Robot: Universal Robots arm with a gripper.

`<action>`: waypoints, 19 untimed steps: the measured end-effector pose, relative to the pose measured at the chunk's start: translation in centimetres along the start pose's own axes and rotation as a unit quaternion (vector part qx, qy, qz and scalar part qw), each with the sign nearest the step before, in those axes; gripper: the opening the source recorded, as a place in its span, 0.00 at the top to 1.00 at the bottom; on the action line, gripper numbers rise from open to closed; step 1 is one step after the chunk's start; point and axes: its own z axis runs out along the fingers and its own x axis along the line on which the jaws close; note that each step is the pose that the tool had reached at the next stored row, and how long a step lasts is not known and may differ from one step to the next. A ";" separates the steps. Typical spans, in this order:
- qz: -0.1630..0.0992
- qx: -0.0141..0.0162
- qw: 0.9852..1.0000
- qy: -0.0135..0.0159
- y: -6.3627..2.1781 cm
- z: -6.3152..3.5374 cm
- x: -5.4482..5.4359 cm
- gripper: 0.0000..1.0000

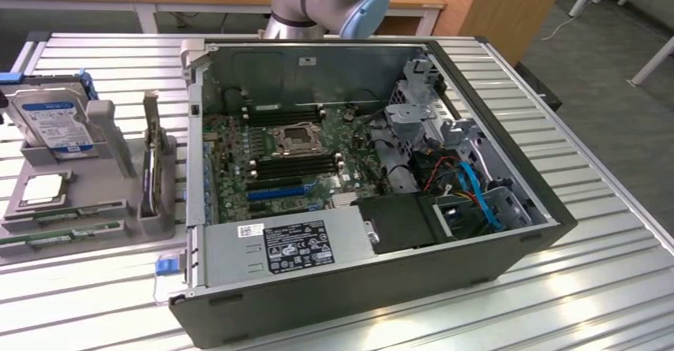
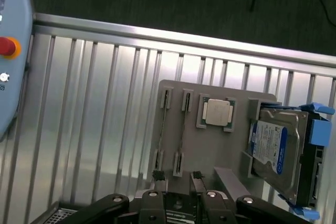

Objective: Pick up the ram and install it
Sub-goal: 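Pick up the ram and move it above insertion slot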

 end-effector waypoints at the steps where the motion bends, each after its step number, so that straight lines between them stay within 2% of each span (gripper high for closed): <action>1: 0.000 0.000 1.000 0.000 -0.01 0.15 0.0 0.68; 19: 0.001 0.000 1.000 0.000 -0.03 3.44 -0.1 0.68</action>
